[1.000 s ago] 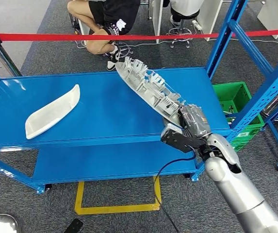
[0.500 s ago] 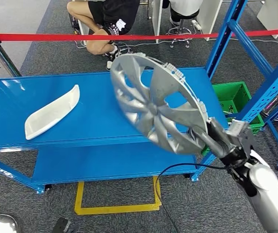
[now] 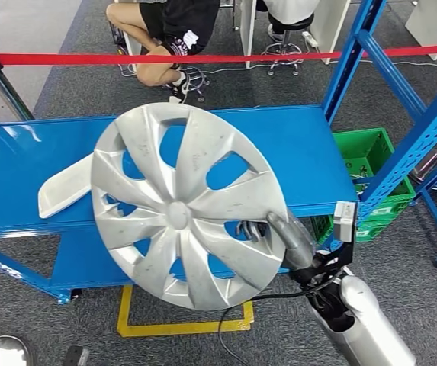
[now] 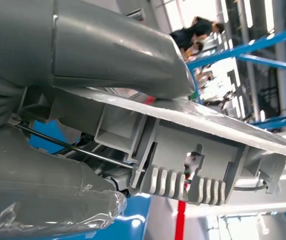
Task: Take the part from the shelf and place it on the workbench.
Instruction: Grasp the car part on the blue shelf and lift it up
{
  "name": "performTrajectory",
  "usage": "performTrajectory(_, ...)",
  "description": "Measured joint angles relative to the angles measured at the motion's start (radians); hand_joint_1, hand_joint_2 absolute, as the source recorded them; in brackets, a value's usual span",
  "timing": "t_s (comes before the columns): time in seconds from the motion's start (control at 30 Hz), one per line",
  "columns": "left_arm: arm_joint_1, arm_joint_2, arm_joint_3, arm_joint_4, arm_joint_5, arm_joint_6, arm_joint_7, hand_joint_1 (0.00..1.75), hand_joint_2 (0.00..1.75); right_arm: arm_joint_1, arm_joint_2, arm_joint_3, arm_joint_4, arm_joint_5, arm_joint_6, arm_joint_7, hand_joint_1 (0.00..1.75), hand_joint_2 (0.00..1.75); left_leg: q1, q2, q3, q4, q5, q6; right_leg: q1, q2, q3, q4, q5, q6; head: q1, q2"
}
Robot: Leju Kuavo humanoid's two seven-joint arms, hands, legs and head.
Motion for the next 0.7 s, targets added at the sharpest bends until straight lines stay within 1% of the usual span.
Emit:
performTrajectory(0.13,0.000,0.014,0.002,0.000,-0.012,0.000,-0.001,0.00,1.75,-0.027,0.036,0.025,0.008,-0.011,-0.022,-0.001,1.75,0.00,-0.001,0.000,0.000,0.000,-0.001,0.001,-0.001,0.000,0.000,0.000,0.000,0.000,0.000,0.000)
performTrajectory(0.33,0.002,0.027,0.002,0.000,-0.018,-0.004,-0.001,0.00,1.75,-0.038,0.054,0.042,0.016,-0.016,-0.032,-0.004,1.75,0.00,-0.007,0.000,0.000,0.001,-0.004,0.005,-0.007,0.000,0.001,-0.001,-0.001,0.003,0.000,0.000)
performTrajectory(0.5,0.004,0.036,0.002,0.000,-0.018,-0.005,0.008,0.00,1.75,-0.038,0.059,0.051,0.017,-0.017,-0.035,-0.008,1.75,0.00,-0.014,0.000,0.000,0.005,-0.007,0.015,-0.014,0.000,0.003,-0.002,-0.001,0.012,0.000,0.000)
performTrajectory(0.57,0.005,0.036,0.003,0.000,-0.018,-0.005,0.021,0.00,1.75,-0.038,0.059,0.054,0.017,-0.016,-0.039,-0.013,1.75,0.00,-0.011,0.001,0.003,0.000,-0.002,0.021,-0.014,0.000,0.002,-0.001,-0.003,0.018,0.000,0.000)
performTrajectory(0.6,0.005,0.036,0.004,0.000,-0.018,-0.005,0.027,0.00,1.75,-0.038,0.060,0.055,0.017,-0.015,-0.042,-0.015,1.75,0.00,-0.007,0.003,0.004,-0.003,0.001,0.024,-0.013,0.000,-0.003,0.014,-0.017,0.020,0.001,0.000)
performTrajectory(0.63,0.005,0.036,0.005,0.000,-0.018,-0.005,0.032,0.00,1.75,-0.038,0.060,0.056,0.017,-0.013,-0.045,-0.018,1.75,0.00,-0.004,0.004,0.005,-0.007,0.004,0.027,-0.013,-0.001,-0.015,0.045,-0.042,0.022,0.003,0.000)
performTrajectory(0.67,0.005,0.035,0.006,0.000,-0.019,-0.005,0.036,0.00,1.75,-0.038,0.060,0.056,0.017,-0.012,-0.048,-0.021,1.75,0.00,-0.002,0.005,0.006,-0.008,0.005,0.028,-0.014,-0.001,-0.037,0.100,-0.080,0.025,0.004,0.000)
performTrajectory(0.7,0.006,0.035,0.008,0.000,-0.019,-0.006,0.039,0.00,1.75,-0.037,0.059,0.056,0.017,-0.010,-0.051,-0.023,1.75,0.00,-0.001,0.005,0.005,-0.008,0.005,0.029,-0.015,-0.002,-0.063,0.170,-0.120,0.028,0.006,0.000)
